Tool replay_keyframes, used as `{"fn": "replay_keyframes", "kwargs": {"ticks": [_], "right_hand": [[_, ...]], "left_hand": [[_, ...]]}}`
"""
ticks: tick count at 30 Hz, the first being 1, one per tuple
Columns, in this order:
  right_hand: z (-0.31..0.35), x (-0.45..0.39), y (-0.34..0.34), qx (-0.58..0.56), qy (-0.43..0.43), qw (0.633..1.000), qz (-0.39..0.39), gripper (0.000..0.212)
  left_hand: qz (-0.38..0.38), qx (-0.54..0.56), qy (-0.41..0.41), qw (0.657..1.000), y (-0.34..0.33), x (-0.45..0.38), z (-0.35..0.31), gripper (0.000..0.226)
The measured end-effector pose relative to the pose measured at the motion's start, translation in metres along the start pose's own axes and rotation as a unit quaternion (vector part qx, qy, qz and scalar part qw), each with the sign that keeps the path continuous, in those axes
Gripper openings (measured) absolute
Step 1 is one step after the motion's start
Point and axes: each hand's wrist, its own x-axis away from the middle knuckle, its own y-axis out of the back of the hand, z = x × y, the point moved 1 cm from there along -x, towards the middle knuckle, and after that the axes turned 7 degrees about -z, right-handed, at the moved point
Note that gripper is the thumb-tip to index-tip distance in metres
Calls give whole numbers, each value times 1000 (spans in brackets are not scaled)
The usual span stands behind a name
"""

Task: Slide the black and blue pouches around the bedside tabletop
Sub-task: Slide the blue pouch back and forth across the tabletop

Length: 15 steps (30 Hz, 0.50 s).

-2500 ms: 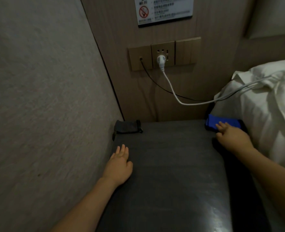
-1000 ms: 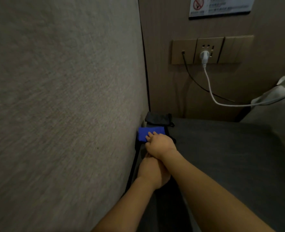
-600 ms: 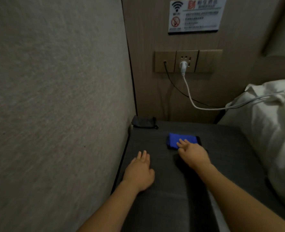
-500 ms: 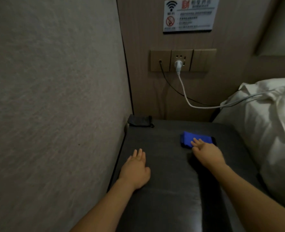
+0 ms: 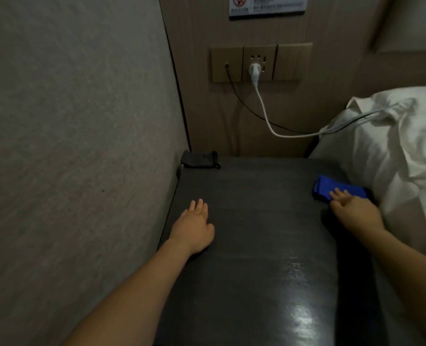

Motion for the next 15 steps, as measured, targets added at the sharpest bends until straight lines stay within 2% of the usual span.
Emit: {"fn": "replay_keyframes", "kwargs": {"ticks": [5, 8, 11, 15], "right_hand": [[9, 17, -6, 39, -13, 999, 3, 49], [40, 30, -11, 29, -10, 999, 10, 49], [89, 40, -23, 24, 52, 998, 14, 48], [158, 43, -34, 19, 121, 991, 58, 48]], "left_hand": [[6, -4, 2, 1000, 0, 1, -1, 65], [8, -8, 5, 1000, -2, 0, -1, 65], [13, -4, 9, 1000, 1, 2, -2, 66], [28, 21, 8, 999, 5, 0, -1, 66]]}}
